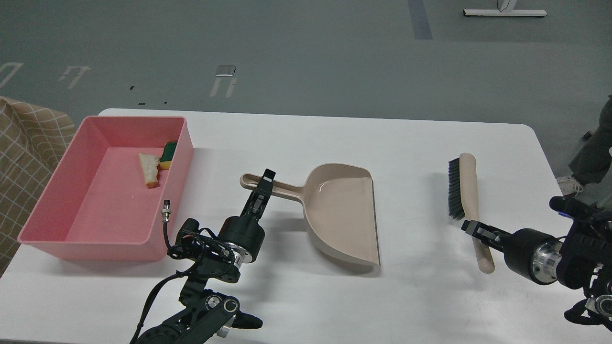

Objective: Sweep and dump garbage into bin

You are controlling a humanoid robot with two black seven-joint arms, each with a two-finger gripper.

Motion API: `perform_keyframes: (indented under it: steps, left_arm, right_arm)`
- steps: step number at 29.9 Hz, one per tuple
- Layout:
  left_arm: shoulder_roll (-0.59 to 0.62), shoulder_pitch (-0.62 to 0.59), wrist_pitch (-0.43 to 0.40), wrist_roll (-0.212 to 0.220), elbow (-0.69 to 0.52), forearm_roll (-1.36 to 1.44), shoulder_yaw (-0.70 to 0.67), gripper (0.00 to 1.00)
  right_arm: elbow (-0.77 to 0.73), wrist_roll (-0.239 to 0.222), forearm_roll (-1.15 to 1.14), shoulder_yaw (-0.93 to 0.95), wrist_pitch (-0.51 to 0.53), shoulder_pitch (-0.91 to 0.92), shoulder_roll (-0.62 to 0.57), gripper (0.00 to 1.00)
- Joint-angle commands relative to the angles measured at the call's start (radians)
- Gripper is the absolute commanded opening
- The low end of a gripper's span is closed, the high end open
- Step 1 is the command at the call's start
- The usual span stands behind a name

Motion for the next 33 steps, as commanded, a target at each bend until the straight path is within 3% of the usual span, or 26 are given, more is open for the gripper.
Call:
perform_keyframes:
  steps: [1,8,11,17,18,20,26,33]
  left_arm:
    - [0.0,0.0,0.002,0.0,0.0,0.0,0.0,0.12]
    - [-0.006,0.0,0.003,0.0,-0.002,0.001,0.0,0.14]
    - [-0.01,0.0,0.003,0.0,-0.002,0.001,0.0,0.18]
    - [-0.01,-0.003,0.003,0.0,-0.006,0.0,0.0,0.43]
    - [-0.01,-0.003,0.003,0.0,-0.006,0.0,0.0,0.62]
    - [-0.011,-0.003,0.003,0.0,-0.006,-0.002,-0.001,0.77]
    - [-0.013,0.003,0.003,0.0,-0.014,-0.002,-0.001,0.93]
    - [-0.014,0.006,0.013,0.0,-0.021,-0.002,-0.005,0.97]
  right_arm:
    - [-0.002,-0.003,-0.003,0.0,0.0,-0.018,-0.002,0.21]
    - [-0.006,-0.003,-0.003,-0.002,0.0,-0.018,-0.002,0.21]
    - [-0.006,-0.003,-0.003,-0.008,0.0,-0.013,-0.002,0.26]
    - [-0.005,-0.009,-0.001,-0.012,0.0,-0.01,0.001,0.35]
    - [-0.005,-0.015,-0.001,-0.012,0.0,-0.01,0.004,0.4]
    - [-0.006,-0.018,-0.001,-0.012,0.0,-0.01,0.007,0.46]
    - [-0.012,-0.017,0.003,0.006,0.0,-0.005,0.022,0.91]
    - [-0.012,-0.017,0.003,0.049,0.0,-0.002,0.053,1.0]
